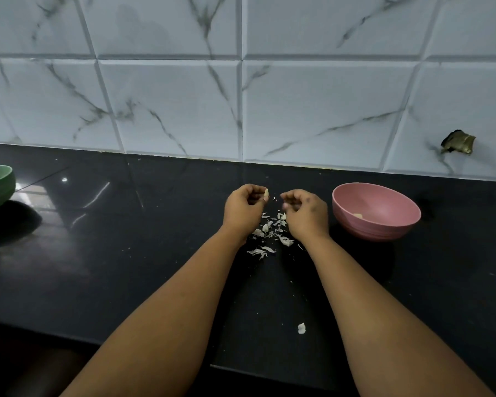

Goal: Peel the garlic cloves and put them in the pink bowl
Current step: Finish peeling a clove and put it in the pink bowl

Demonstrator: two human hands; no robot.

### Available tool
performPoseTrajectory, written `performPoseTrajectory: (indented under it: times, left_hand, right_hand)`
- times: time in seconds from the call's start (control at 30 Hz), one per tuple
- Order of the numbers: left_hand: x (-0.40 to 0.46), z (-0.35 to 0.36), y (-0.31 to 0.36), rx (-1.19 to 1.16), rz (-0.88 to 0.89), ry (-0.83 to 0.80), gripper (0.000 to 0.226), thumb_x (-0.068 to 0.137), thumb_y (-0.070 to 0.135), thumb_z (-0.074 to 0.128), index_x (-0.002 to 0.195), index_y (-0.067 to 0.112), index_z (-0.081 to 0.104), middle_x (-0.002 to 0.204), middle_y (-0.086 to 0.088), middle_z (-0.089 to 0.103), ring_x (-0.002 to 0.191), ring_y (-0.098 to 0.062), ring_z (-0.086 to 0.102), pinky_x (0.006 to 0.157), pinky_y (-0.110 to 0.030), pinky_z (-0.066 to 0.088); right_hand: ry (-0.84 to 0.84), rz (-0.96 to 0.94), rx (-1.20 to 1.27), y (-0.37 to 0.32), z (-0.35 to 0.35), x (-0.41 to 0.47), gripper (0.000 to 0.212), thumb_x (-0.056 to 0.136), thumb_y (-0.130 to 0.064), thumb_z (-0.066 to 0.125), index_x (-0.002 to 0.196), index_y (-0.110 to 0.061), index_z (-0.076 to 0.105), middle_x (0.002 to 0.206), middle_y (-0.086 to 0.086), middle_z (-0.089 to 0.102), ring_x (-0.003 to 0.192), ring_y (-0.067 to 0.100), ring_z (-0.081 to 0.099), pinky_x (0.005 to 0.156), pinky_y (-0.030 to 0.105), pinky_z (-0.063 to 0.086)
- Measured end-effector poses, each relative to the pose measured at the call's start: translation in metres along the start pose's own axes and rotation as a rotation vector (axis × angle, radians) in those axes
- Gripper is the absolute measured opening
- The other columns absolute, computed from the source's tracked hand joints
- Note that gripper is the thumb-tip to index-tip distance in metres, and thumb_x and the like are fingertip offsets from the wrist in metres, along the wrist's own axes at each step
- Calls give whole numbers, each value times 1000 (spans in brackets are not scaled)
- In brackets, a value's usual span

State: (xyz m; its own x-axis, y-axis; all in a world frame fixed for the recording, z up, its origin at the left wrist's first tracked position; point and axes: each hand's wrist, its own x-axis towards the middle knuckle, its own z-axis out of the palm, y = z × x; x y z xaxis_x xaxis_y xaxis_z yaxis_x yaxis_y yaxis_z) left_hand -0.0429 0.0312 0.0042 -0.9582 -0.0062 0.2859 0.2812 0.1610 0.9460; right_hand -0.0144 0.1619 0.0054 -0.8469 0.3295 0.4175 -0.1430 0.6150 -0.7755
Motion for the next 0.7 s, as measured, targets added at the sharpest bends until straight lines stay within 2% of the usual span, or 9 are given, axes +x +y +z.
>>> performPoseTrajectory:
  times: [0.07, 0.17, 0.27, 0.33, 0.5, 0.7]
  left_hand:
    - [-1, 0, 0, 27, 18, -19, 8, 90, 10, 68, 97, 14, 69, 92, -3, 72, 89, -15, 68, 82, -28, 57]
    - [-2, 1, 0, 55, 39, -45, 8, 89, 12, 71, 97, 11, 70, 89, -3, 72, 86, -15, 68, 78, -29, 58]
    - [-3, 1, 2, 61, 59, -66, 6, 88, 10, 72, 93, 12, 70, 86, -2, 72, 82, -14, 69, 76, -28, 58]
    - [-2, 1, 2, 46, 63, -79, 8, 86, 8, 74, 88, 14, 69, 84, -4, 72, 79, -14, 68, 77, -31, 59]
    - [2, -4, 0, -36, 51, -95, 16, 81, 3, 76, 81, 18, 70, 82, -10, 73, 80, -22, 70, 83, -45, 59]
    - [2, -5, 2, -54, 58, -132, 16, 79, -1, 77, 84, 13, 70, 81, -10, 73, 77, -19, 69, 82, -41, 60]
  right_hand:
    - [48, 8, 106, -2, 0, 2, 2, 84, -14, 72, 86, -15, 72, 73, -5, 68, 67, 10, 66, 59, 14, 46]
    - [85, -19, 101, -2, -2, 3, 15, 81, -32, 77, 77, -19, 69, 67, -9, 65, 60, 2, 59, 55, 11, 43]
    - [33, -23, 168, -1, 1, 2, 14, 81, -28, 77, 82, -16, 70, 73, -7, 66, 65, 4, 60, 57, 8, 45]
    - [22, -38, 122, 0, 3, 1, 12, 83, -26, 75, 81, -15, 71, 72, -8, 65, 66, 6, 59, 57, 8, 42]
    - [-8, -30, 256, 1, 3, 3, 6, 83, -19, 75, 85, -16, 71, 80, -4, 71, 73, 6, 65, 67, 19, 52]
    - [-31, -59, 295, 0, 2, 1, 6, 85, -15, 72, 79, -15, 71, 75, -5, 71, 72, 7, 66, 70, 24, 54]
